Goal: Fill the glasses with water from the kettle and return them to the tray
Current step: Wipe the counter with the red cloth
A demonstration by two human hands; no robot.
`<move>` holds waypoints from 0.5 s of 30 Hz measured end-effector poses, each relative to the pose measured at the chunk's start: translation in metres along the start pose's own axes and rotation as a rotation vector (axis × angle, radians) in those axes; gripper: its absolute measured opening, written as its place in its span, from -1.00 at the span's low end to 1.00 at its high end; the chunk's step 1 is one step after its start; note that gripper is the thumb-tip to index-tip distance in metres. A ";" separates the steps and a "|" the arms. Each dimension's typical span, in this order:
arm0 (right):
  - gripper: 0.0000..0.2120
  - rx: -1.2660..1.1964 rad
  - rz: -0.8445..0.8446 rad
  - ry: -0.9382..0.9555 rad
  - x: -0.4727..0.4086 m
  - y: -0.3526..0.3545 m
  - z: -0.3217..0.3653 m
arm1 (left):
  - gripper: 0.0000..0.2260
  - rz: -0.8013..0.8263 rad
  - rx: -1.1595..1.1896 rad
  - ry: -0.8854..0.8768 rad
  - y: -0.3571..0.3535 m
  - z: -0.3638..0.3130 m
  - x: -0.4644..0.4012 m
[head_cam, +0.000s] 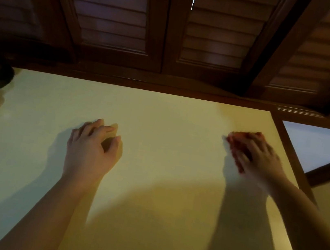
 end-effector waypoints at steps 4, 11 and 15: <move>-0.41 0.011 -0.015 -0.087 -0.072 0.016 0.004 | -0.64 0.002 0.015 0.003 -0.002 0.003 0.000; -0.50 -0.075 -0.086 0.221 -0.036 -0.009 0.185 | -0.57 0.007 0.022 -0.021 0.000 0.001 -0.001; -0.54 -0.016 0.003 0.589 0.077 -0.035 0.213 | -0.58 -0.007 0.040 -0.025 0.005 -0.001 0.002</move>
Point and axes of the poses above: each hand's wrist, its own x-axis away from the middle knuckle, its own y-axis out of the back of the hand, z = x × y, the point moved 9 cm from there along -x, towards the middle knuckle, and after that the axes turned 2 degrees about z, right-handed, at the moved point
